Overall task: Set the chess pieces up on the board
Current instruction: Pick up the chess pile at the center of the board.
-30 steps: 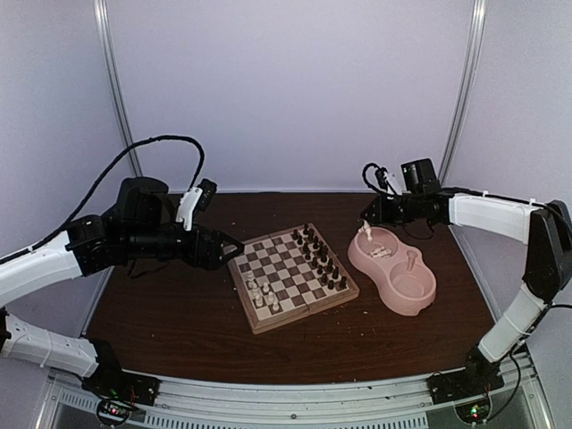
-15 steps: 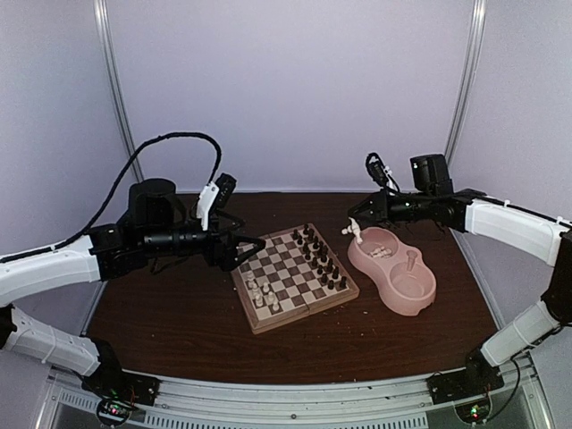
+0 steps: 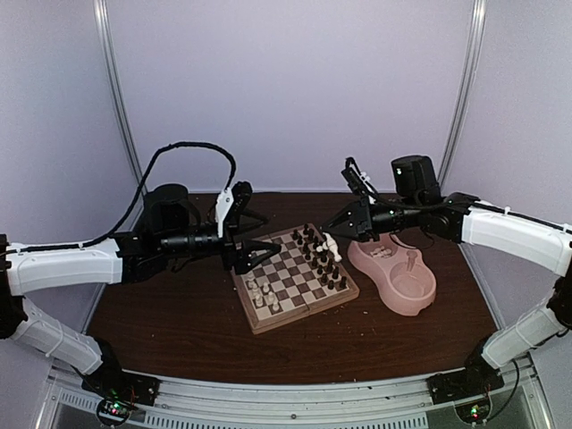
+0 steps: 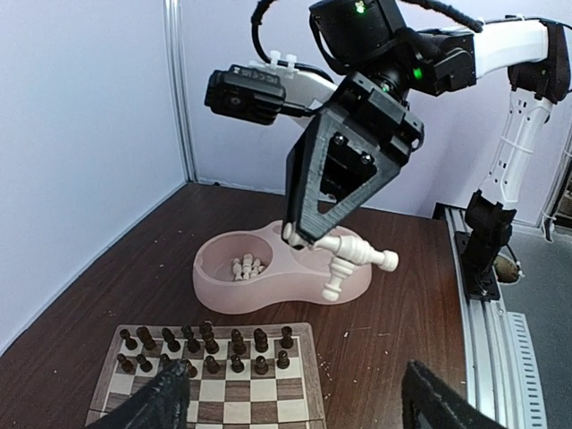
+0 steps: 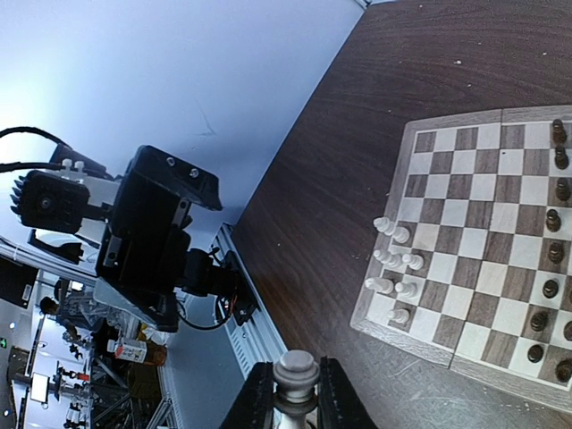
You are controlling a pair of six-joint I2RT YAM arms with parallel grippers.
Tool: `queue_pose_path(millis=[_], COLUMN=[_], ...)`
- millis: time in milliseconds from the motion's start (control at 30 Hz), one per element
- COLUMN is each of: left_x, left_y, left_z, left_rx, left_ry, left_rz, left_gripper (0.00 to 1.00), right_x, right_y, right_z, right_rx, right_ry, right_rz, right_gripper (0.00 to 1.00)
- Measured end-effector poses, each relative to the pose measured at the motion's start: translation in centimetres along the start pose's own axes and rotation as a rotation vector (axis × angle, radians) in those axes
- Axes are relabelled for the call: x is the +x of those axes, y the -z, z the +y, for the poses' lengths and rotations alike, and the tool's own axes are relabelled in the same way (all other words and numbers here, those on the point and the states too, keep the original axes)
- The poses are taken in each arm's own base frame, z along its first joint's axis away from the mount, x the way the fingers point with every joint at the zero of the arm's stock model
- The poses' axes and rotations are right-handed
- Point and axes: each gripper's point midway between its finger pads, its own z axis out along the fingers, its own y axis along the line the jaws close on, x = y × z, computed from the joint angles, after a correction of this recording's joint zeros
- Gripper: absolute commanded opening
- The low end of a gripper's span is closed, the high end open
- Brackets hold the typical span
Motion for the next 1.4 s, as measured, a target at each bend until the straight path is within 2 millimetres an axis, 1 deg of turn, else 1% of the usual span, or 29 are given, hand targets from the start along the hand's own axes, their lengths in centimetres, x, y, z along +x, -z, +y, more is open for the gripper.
queue_pose_path(millis=[133,200,400,600,867,1000,1200,1400], left_x=[0.1,0.2,1.1,2.0,2.4,2.2,1.7,1.2], left_y=[-0.3,-0.4,-0.9,-1.4,-1.9,-2.1,-2.2,-2.2], left_z=[-0.4,-0.8,-1.1,-1.3,-1.5,-1.4,-1.4,-2.0], left_rx=[0.034,0.055,0.085,0.11,0.12,0.121,0.12,0.152], left_ry=[-0.055,-0.09,-0.129,-0.141,-0.167,-0.172,-0.183,-0.192], left_rz=[-0.01,-0.017,0.0,0.017,0.022,0.019,0.0,-0.024], left_gripper=[0.68,0.66,0.65,0.66,0.69,0.69,0.62,0.55], right_x=[0.5,0.8,0.7,0.1,-0.2,0.1,0.1,0.0], right_y=[-0.7,-1.0,-1.5,-1.9,-2.5,-3.0,-3.3,-3.4], right_z=[1.6,2.4,4.4,5.5,6.3,6.3,6.3,6.3], right_rx=[-0.039,-0.055,-0.095,-0.118,-0.134,-0.137,-0.142,-0.144], right_ry=[-0.001,-0.004,0.008,0.027,0.031,0.026,0.023,0.022], right_rz=[0.013,0.019,0.023,0.015,0.018,0.028,0.029,0.028], right_gripper=[0.16,0.16,0.16,0.16,0.16,0.16,0.16,0.16])
